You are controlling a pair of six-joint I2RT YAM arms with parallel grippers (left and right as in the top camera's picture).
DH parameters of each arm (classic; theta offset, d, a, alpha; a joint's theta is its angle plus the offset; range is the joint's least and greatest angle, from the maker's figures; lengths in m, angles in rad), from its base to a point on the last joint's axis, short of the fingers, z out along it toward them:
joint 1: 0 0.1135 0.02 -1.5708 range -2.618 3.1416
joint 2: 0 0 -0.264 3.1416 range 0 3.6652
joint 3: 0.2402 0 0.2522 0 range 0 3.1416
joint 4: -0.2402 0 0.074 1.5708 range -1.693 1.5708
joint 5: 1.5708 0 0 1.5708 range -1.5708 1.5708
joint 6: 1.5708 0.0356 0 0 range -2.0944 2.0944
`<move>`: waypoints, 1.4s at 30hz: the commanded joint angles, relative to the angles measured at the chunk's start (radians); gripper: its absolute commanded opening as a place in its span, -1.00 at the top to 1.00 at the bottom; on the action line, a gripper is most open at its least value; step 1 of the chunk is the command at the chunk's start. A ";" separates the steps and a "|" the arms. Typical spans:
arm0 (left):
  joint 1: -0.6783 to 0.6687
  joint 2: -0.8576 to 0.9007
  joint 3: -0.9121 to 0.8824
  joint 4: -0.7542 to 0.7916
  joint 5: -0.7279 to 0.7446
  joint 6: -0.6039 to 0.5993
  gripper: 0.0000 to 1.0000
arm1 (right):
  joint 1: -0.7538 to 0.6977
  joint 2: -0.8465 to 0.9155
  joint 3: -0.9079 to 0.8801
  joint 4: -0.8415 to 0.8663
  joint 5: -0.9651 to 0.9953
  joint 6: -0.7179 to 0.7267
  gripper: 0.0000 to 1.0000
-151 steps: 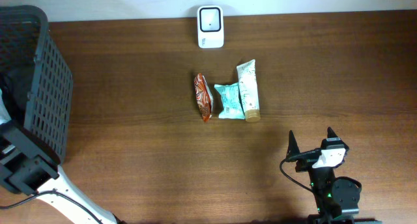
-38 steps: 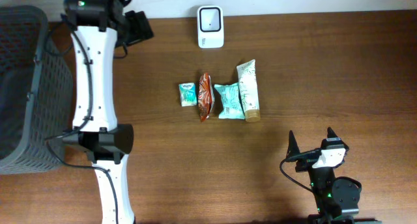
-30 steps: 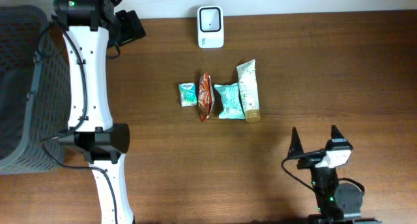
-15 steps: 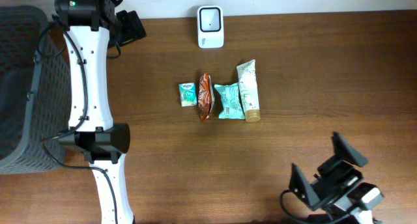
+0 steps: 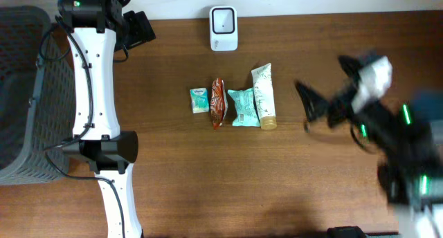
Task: Scan the item barcode
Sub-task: 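Swing the right gripper in over the white Pantene tube, then lower the right gripper and grasp the Pantene tube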
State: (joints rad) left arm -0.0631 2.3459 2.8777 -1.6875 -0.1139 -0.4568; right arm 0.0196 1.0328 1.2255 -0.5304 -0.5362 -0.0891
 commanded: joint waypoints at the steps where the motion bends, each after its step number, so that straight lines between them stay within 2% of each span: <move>1: 0.001 -0.005 0.003 -0.001 -0.011 0.002 -0.98 | 0.002 0.340 0.292 -0.269 -0.097 -0.025 -0.97; 4: 0.001 -0.005 0.003 -0.001 -0.010 0.002 -0.98 | 0.002 0.544 0.442 -0.402 -0.292 0.122 -0.97; 8: 0.001 -0.005 0.003 -0.001 -0.011 0.002 -0.98 | 0.012 0.736 0.470 -0.355 -0.536 0.217 -0.98; 9: 0.001 -0.005 0.003 -0.001 -0.011 0.002 -0.98 | 0.024 0.765 0.470 -0.357 -0.477 0.216 -0.99; 11: 0.001 -0.005 0.003 -0.001 -0.011 0.002 -0.98 | 0.068 0.787 0.470 -0.393 -0.215 0.219 -0.99; 12: 0.001 -0.005 0.003 -0.001 -0.011 0.002 -0.98 | 0.119 0.788 0.470 -0.416 0.048 0.237 -0.98; 15: 0.001 -0.005 0.003 -0.001 -0.011 0.002 -0.99 | 0.243 0.794 0.468 -0.444 0.565 0.348 -0.98; 18: 0.001 -0.005 0.003 -0.001 -0.011 0.002 -0.98 | 0.365 0.826 0.468 -0.458 0.900 0.492 -0.97; 22: 0.001 -0.005 0.003 -0.001 -0.011 0.002 -0.98 | 0.443 0.889 0.468 -0.459 0.980 0.491 -0.97; 26: 0.001 -0.005 0.003 -0.001 -0.011 0.002 -0.98 | 0.458 0.993 0.468 -0.461 0.993 0.491 -0.98; 31: 0.001 -0.005 0.003 -0.001 -0.011 0.002 -0.98 | 0.465 1.076 0.468 -0.447 1.002 0.491 -0.76; 34: 0.001 -0.005 0.003 -0.001 -0.011 0.002 -0.98 | 0.470 1.097 0.467 -0.446 1.020 0.491 -0.70; 37: 0.001 -0.005 0.003 -0.001 -0.011 0.002 -0.98 | 0.472 1.102 0.464 -0.445 1.019 0.491 -0.41; 42: 0.001 -0.005 0.003 -0.001 -0.011 0.002 -0.98 | 0.472 1.102 0.459 -0.441 1.015 0.491 -0.40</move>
State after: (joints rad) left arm -0.0635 2.3463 2.8777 -1.6871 -0.1131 -0.4572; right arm 0.4812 2.1258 1.6760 -0.9722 0.4553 0.3923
